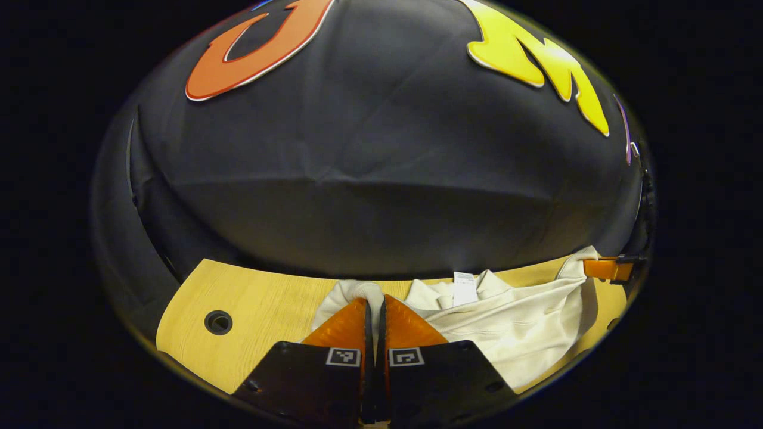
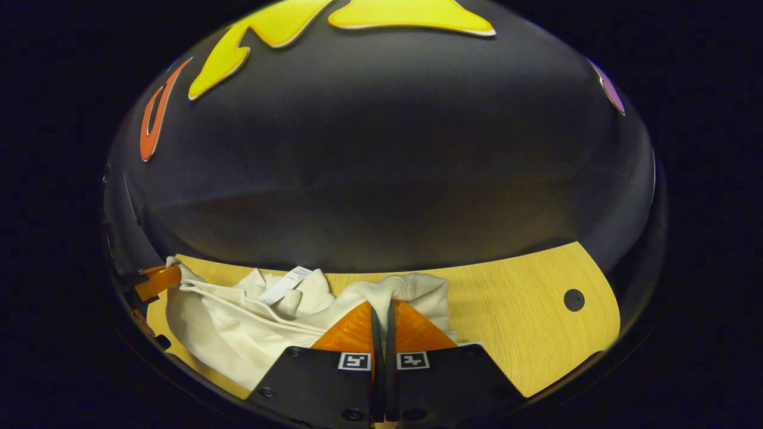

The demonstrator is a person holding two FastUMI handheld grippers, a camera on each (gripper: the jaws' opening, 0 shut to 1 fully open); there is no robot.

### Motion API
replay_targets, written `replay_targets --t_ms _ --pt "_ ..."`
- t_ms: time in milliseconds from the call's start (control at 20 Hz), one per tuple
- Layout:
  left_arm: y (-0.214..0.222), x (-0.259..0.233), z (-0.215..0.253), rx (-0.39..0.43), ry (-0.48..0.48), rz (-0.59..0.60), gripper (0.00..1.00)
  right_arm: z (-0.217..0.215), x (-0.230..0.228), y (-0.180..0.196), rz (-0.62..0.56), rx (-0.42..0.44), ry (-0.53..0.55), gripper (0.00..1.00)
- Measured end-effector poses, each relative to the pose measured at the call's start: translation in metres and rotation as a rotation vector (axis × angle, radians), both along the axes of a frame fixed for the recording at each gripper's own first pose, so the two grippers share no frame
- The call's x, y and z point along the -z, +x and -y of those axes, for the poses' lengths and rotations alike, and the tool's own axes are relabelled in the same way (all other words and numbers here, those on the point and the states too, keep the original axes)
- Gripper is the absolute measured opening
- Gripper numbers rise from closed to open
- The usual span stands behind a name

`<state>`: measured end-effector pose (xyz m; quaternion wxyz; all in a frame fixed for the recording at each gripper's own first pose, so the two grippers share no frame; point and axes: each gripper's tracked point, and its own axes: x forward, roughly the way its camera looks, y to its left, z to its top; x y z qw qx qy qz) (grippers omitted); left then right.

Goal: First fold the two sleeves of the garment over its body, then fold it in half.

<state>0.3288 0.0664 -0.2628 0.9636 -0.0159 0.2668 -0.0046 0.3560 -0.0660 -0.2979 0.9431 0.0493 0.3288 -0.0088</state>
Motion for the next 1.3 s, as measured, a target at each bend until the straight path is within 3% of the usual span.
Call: replay_targets --t_ms 100,250,300,350,400,450,500,650,750,800,950,1300 --pt "0.004 0.012 0.003 -0.003 0.013 -0.008 0.0 0.001 0.01 0.001 -0.014 0.022 -0.003 0.01" --pt "0.005 0.012 0.004 -0.015 -0.012 0.005 0.09 0.001 0.017 0.001 0.005 0.038 -0.002 0.12" --pt "0.007 0.01 0.003 -0.024 -0.017 0.016 0.11 0.002 0.012 0.002 0.027 0.042 0.008 0.1" --pt "0.004 0.006 0.0 -0.032 -0.017 0.019 0.19 0.004 0.007 0.002 0.044 0.053 0.004 0.24" --pt "0.001 0.002 -0.002 -0.04 -0.019 0.024 0.3 0.007 0.003 -0.003 0.058 0.061 0.001 0.3" --pt "-0.002 -0.004 -0.005 -0.048 -0.022 0.034 0.49 0.007 -0.002 -0.006 0.073 0.066 0.002 0.3" --pt "-0.006 -0.011 -0.007 -0.057 -0.026 0.047 0.57 0.008 -0.004 -0.013 0.077 0.064 0.003 0.31" --pt "-0.022 -0.04 -0.016 -0.091 -0.033 0.104 0.99 0.005 -0.016 -0.038 0.083 0.054 0.003 0.55" --pt "-0.039 -0.061 -0.021 -0.112 -0.032 0.129 1.0 0.0 -0.03 -0.056 0.103 0.044 0.004 0.69" --pt "-0.05 -0.07 -0.025 -0.123 -0.022 0.138 1.0 -0.001 -0.041 -0.067 0.119 0.038 -0.002 0.68" --pt "-0.088 -0.114 -0.029 -0.137 -0.013 0.186 0.99 0.0 -0.085 -0.1 0.177 0.011 -0.025 0.82" --pt "-0.186 -0.216 -0.001 -0.067 -0.021 0.285 0.99 -0.013 -0.193 -0.196 0.309 -0.032 -0.07 0.83"
